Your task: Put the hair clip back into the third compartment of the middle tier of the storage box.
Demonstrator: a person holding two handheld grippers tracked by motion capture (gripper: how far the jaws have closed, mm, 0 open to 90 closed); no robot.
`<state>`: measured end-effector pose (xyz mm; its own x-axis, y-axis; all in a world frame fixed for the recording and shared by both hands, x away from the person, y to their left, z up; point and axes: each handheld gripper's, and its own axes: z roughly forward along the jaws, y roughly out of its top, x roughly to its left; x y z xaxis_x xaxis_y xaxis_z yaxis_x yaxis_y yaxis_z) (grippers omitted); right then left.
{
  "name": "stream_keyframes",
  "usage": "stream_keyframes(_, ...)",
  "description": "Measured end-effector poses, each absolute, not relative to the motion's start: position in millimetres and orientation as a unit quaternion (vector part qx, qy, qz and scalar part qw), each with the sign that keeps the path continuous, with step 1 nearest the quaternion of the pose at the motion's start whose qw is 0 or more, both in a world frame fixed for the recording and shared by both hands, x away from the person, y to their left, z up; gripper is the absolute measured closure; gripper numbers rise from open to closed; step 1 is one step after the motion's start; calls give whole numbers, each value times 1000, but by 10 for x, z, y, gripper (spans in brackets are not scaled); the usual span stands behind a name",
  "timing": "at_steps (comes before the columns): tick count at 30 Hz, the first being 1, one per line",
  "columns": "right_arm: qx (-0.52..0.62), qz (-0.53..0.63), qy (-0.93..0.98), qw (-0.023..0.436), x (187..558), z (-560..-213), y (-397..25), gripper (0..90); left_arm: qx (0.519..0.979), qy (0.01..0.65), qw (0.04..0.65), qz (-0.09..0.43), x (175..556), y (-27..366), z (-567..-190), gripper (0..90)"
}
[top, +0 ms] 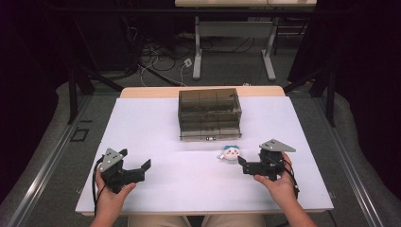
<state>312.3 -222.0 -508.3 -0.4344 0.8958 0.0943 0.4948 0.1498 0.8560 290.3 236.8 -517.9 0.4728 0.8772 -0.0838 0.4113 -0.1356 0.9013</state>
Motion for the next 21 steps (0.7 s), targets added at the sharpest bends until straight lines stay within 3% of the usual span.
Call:
stream_keyframes(14,503,406,736,200,3369,-5078,-2055,7,724,447,463,248,2920,2366,-5200,4)
stream_keyframes(21,528,390,734,177,3495,-5066,-1997,53,728,441,462,247,2913,2375,-5203,4)
